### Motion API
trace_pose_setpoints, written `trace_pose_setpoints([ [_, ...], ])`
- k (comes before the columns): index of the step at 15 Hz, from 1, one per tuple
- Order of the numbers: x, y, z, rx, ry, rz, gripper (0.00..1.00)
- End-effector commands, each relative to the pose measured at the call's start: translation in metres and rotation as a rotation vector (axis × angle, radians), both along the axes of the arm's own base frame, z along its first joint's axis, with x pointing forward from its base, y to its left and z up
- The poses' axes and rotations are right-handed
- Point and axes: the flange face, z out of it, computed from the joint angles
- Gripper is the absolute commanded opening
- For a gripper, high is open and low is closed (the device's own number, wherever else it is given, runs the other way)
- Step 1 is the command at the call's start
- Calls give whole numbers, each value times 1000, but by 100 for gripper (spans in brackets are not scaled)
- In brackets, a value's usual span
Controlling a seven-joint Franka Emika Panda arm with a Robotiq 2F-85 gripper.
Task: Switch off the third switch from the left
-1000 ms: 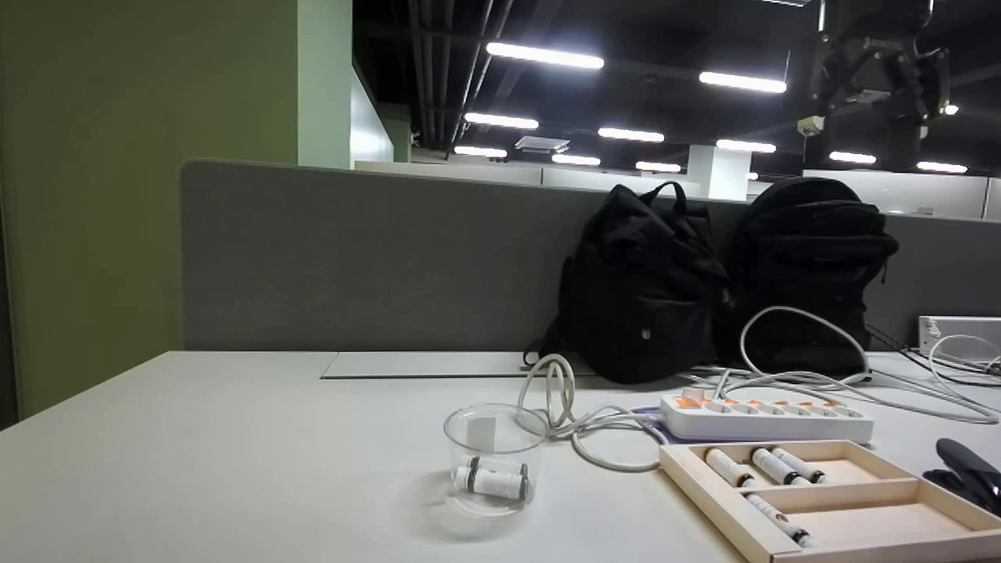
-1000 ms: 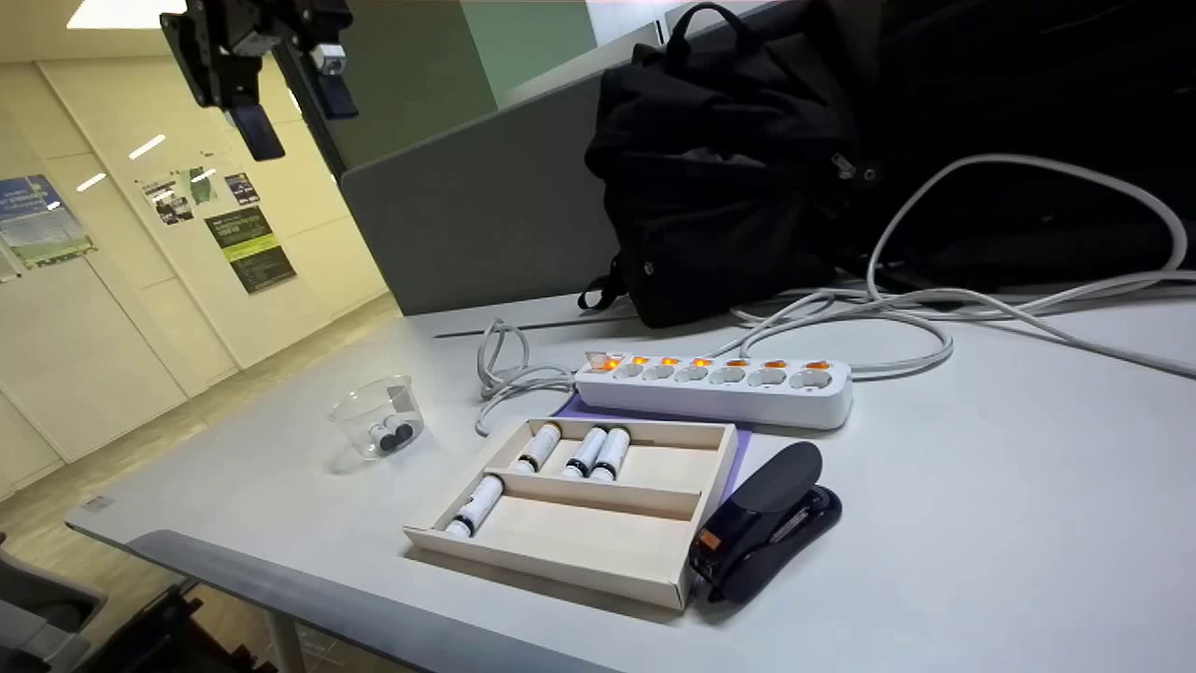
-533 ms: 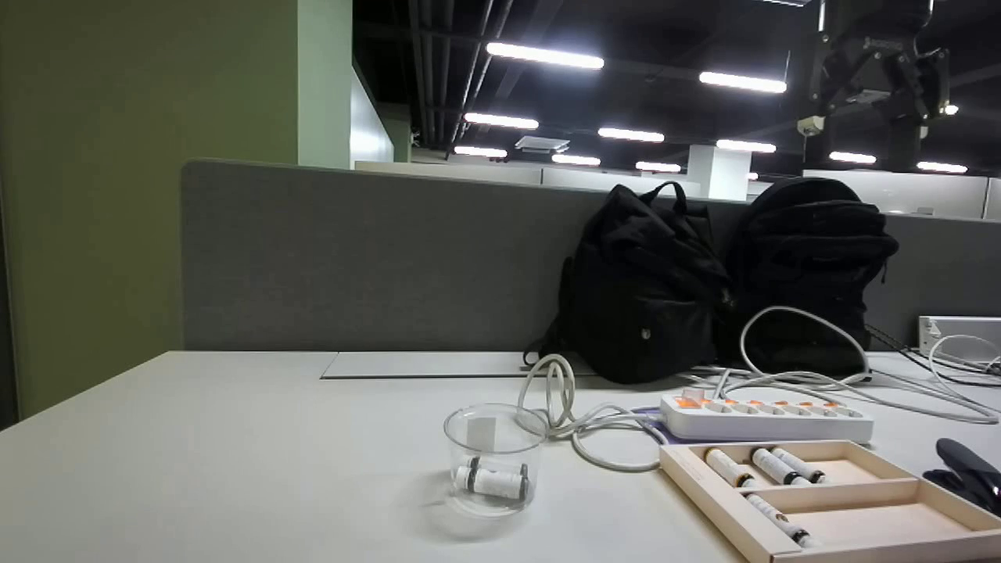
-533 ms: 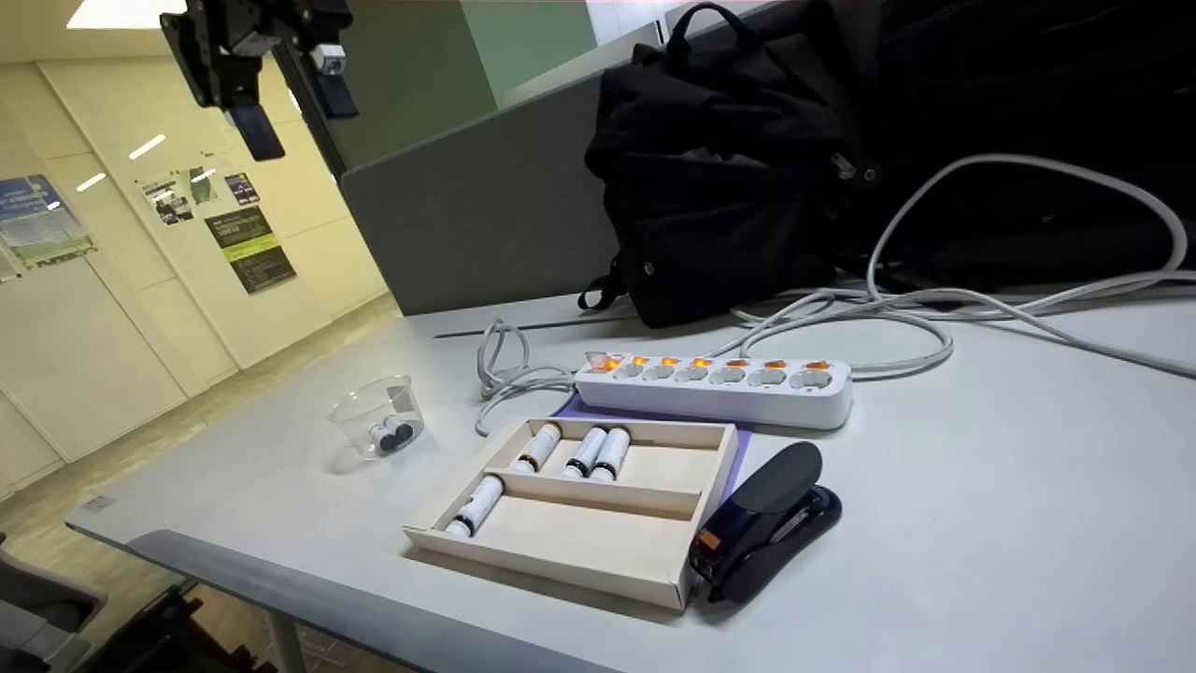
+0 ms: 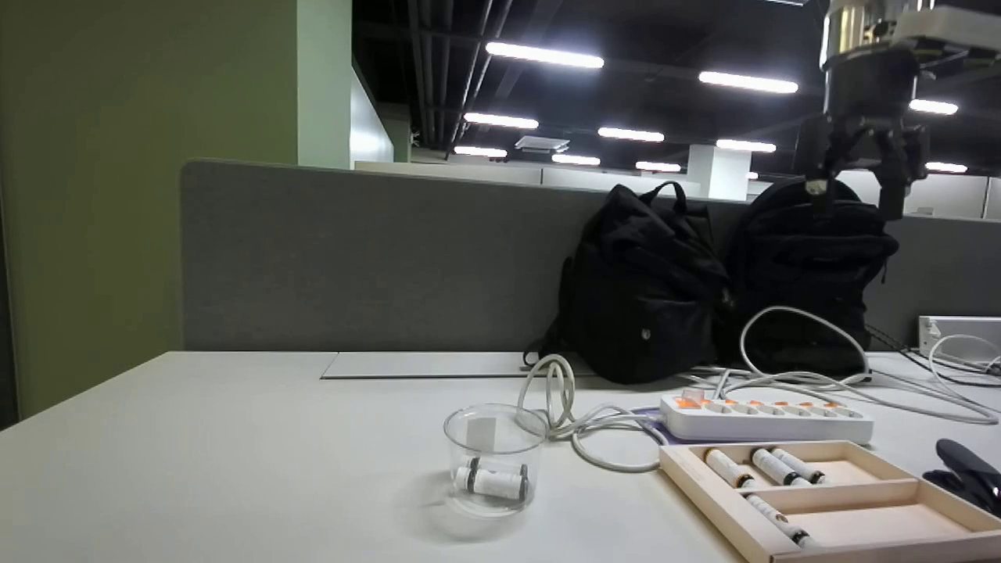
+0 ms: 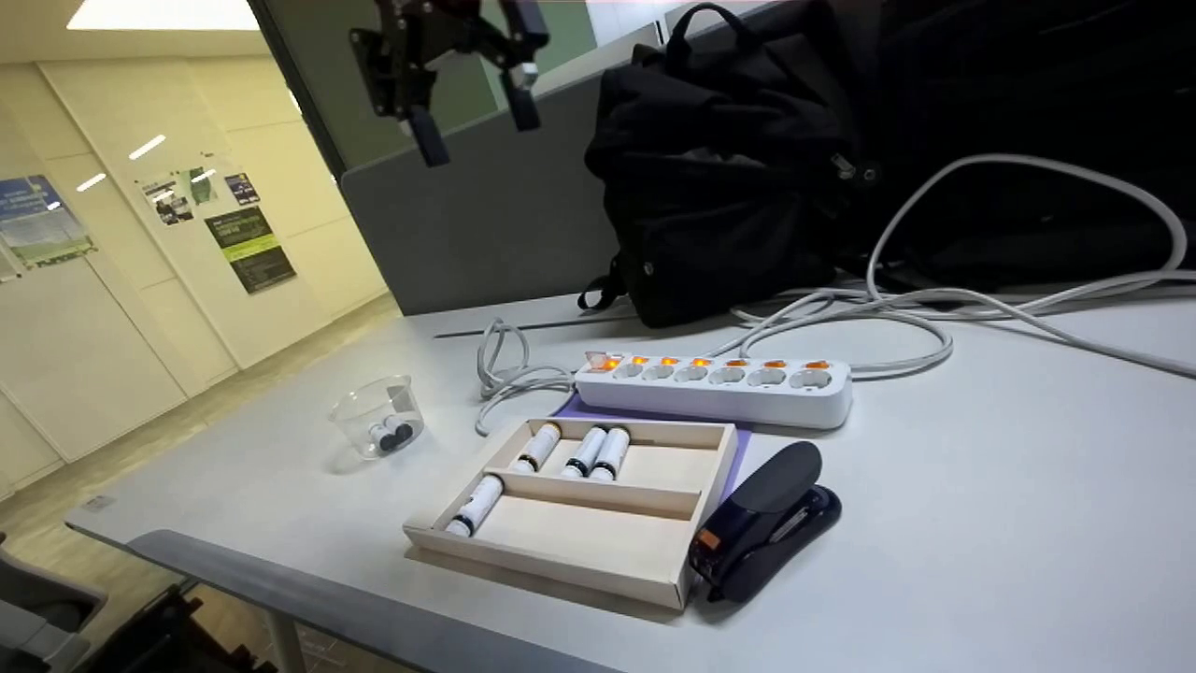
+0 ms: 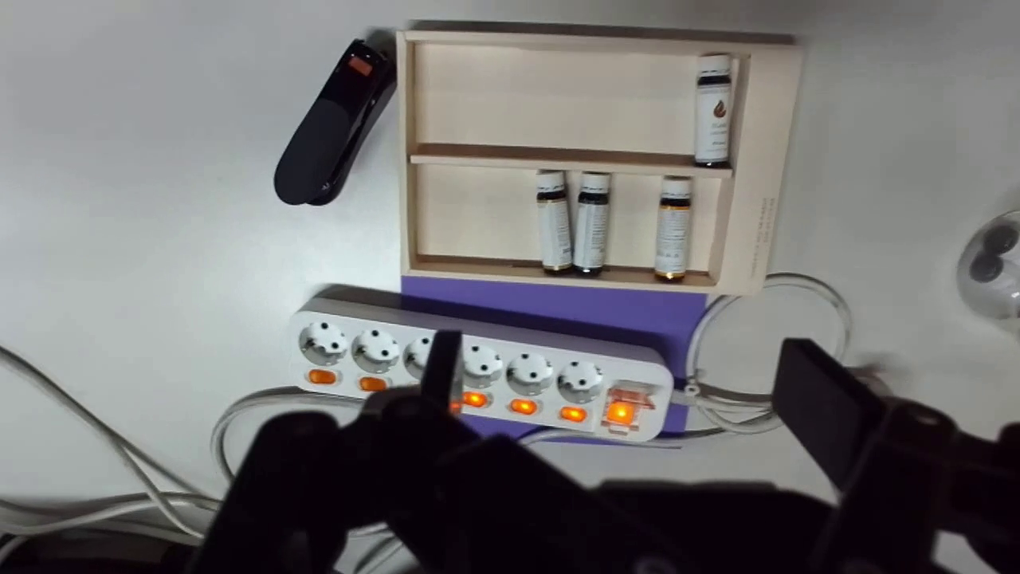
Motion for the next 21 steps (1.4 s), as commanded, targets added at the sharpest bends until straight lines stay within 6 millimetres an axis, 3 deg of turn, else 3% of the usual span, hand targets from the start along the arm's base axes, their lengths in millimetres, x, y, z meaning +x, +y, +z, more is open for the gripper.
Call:
trace_pose_setpoints([
  [1,8,-9,-7,2,15,-9,100],
  [3,10,-8,-14,3,26,-2,100],
  [6,6,0,-4,-1,7,13,100],
  [8,41,-20,-11,-34,-70,-23,100],
  [9,55,-29,-14,-49,-117,-31,93],
  [10,75,-40,-24,-65,-160,-59,73],
  [12,105,-57,-47,-79,-232,-103,60],
  [14,123,-62,-65,-79,-305,-140,45],
  [18,162,-45,-128,-35,-270,-147,17],
  [20,173,-32,-155,-9,-213,-157,3],
  [21,171,-25,-159,0,-141,-129,1],
])
